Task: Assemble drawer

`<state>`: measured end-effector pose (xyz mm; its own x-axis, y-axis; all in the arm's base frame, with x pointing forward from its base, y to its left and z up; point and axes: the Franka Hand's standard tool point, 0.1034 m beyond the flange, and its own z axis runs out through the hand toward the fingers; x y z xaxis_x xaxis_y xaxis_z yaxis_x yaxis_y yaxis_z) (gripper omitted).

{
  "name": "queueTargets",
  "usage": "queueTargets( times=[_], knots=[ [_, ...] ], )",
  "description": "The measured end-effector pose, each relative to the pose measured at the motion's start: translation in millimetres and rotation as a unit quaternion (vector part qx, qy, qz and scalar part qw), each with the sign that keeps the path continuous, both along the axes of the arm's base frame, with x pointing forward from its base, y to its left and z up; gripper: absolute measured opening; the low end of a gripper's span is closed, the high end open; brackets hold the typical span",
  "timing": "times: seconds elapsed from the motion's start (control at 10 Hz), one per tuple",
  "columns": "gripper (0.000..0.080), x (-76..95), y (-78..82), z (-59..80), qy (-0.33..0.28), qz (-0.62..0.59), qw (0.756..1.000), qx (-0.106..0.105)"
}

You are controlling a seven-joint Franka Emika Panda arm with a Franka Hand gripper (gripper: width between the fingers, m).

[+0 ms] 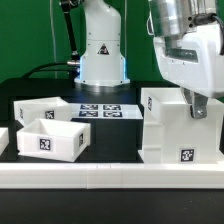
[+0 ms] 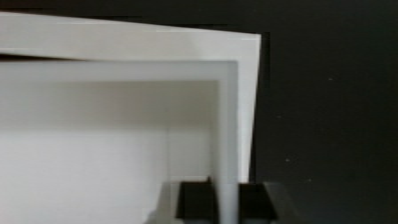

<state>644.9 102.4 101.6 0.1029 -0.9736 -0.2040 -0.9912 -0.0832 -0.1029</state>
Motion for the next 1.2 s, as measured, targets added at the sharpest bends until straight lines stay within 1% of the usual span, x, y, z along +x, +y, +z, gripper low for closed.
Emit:
queueTargets(
  times=[0.1, 0.2, 0.3, 0.4, 0.5, 0.6, 0.8, 0.9, 1.0, 1.2],
  knots=[
    [0.0119, -0.2, 0.6, -0.1, 0.000, 0.003, 1.000, 0.000],
    [0.0255, -0.2, 0.9, -0.1, -0.001, 0.005, 1.000, 0.000],
    [0.0438, -0.3, 1.2, -0.2, -0.001, 0.006, 1.000, 0.000],
    [0.0567, -0.4, 1.6, -0.2, -0.001, 0.008, 1.000, -0.001],
    [0.0567, -3.5, -0.1, 1.1, -0.002, 0.048, 0.999, -0.003],
    [0.0635, -9.8, -5.6, 6.7, 0.002, 0.099, 0.995, -0.004],
    [0.0645, -16.5, -21.6, 25.5, -0.015, 0.194, 0.981, -0.009],
    [0.0645, -19.4, -27.1, 35.6, -0.015, 0.212, 0.977, -0.008],
    [0.0648, -19.9, -26.0, 39.2, -0.015, 0.213, 0.977, -0.007],
    [0.0648, -20.4, -24.9, 35.6, -0.013, 0.214, 0.977, -0.007]
  ],
)
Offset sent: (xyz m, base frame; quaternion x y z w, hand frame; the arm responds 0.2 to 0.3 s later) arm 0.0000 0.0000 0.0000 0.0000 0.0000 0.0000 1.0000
